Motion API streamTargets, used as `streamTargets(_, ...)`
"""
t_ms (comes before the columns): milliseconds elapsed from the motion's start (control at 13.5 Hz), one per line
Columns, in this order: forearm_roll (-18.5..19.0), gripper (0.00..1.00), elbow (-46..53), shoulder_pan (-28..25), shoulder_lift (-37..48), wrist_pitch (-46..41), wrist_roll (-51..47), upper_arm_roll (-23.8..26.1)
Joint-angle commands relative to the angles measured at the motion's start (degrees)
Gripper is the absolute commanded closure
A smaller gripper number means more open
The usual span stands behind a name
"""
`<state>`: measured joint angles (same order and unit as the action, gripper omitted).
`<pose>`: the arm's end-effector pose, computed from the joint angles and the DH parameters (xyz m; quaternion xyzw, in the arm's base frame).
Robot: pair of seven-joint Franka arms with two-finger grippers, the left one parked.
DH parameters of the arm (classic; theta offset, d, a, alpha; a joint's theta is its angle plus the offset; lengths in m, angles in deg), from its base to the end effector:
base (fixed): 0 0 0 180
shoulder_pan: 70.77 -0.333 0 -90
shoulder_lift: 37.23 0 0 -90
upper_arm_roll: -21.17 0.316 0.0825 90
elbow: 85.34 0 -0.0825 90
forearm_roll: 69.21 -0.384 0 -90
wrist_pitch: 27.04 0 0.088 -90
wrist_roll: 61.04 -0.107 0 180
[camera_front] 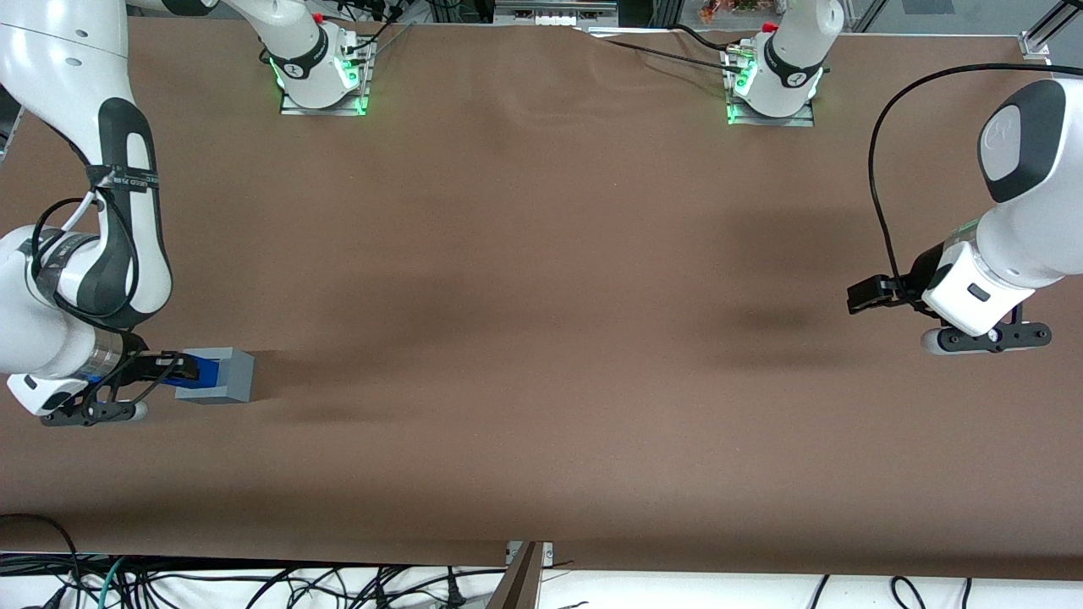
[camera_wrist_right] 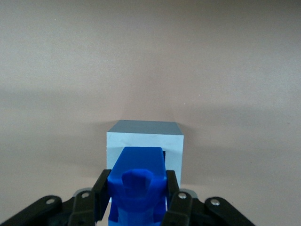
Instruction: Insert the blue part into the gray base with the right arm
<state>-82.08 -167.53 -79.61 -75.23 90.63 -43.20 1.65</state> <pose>0.7136 -0.0755 0.3181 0.9991 0.0433 -0.0031 0.0039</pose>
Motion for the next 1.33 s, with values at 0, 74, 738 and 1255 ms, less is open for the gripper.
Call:
streamTargets(0,-2.4,0.6,-1.6,0.0,-1.9,-0.2,-0.3,0.5)
streamTargets(74,-2.7,0.6,-1.6,0.0,-1.9,-0.1,-0.3,0.5)
streamTargets(738,-2.6,0.6,-1.3,0.5,-3.2,1.2,0.9,0.5)
streamTargets(1255,-2.6,0.6,-1.1,1.6,-4.2,3.0,2.5,0.5)
